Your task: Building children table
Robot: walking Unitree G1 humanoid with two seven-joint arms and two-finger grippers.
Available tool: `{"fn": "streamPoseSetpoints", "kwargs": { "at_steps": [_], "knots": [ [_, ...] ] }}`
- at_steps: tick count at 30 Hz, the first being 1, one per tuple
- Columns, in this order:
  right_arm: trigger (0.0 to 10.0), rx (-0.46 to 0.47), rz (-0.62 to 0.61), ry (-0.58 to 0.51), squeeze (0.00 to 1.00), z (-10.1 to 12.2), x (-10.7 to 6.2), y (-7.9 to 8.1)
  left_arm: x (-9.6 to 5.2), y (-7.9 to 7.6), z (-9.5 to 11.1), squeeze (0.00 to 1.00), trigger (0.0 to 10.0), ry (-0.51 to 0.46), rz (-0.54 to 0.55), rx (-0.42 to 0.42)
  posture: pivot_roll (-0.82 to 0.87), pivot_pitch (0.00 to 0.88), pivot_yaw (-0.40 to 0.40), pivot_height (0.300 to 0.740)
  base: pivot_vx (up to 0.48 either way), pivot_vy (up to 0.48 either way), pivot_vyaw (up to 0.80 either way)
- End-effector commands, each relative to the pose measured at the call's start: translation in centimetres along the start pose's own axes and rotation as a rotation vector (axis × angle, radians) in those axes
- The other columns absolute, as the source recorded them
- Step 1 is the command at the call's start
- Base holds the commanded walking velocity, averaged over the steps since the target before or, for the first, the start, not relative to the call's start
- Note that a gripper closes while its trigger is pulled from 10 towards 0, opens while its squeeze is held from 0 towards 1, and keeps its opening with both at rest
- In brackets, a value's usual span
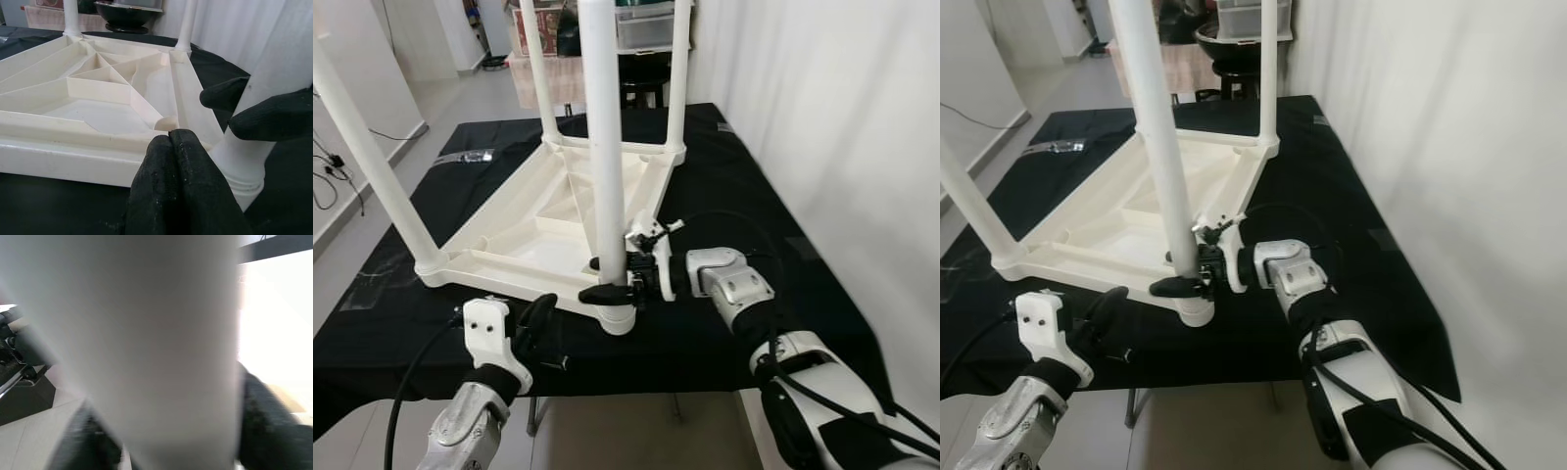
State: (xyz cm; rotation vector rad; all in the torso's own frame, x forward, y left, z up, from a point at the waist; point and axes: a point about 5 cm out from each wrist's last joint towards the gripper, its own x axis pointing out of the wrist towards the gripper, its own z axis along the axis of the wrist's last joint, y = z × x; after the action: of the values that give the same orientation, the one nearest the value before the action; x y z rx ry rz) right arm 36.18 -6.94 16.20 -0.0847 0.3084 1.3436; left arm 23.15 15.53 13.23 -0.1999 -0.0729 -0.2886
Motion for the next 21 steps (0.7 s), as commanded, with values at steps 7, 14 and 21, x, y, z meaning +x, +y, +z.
{"fn": "streamPoseSetpoints", "kwargs": {
  "at_steps": [7,14,21],
  "knots": [
    [0.0,0.010,0.001,-0.007,0.00,-0.2,0.2,-0.2,-0.1,-0.2,0.0,0.00,10.0,-0.002,0.009,0.012,-0.02,0.004,0.014,0.740,0.000,0.000,0.00],
    [0.0,0.018,-0.314,0.008,0.00,-1.9,-1.9,-1.8,-0.2,-0.2,0.2,0.00,10.0,-0.005,0.006,0.011,-0.03,0.027,0.015,0.740,0.000,0.000,0.00],
    [0.0,0.166,-0.855,-0.033,0.00,-4.7,-1.1,1.3,-0.3,0.4,0.4,0.00,10.0,0.000,0.005,0.014,-0.09,0.048,0.056,0.740,0.000,0.000,0.00]
  ]
}}
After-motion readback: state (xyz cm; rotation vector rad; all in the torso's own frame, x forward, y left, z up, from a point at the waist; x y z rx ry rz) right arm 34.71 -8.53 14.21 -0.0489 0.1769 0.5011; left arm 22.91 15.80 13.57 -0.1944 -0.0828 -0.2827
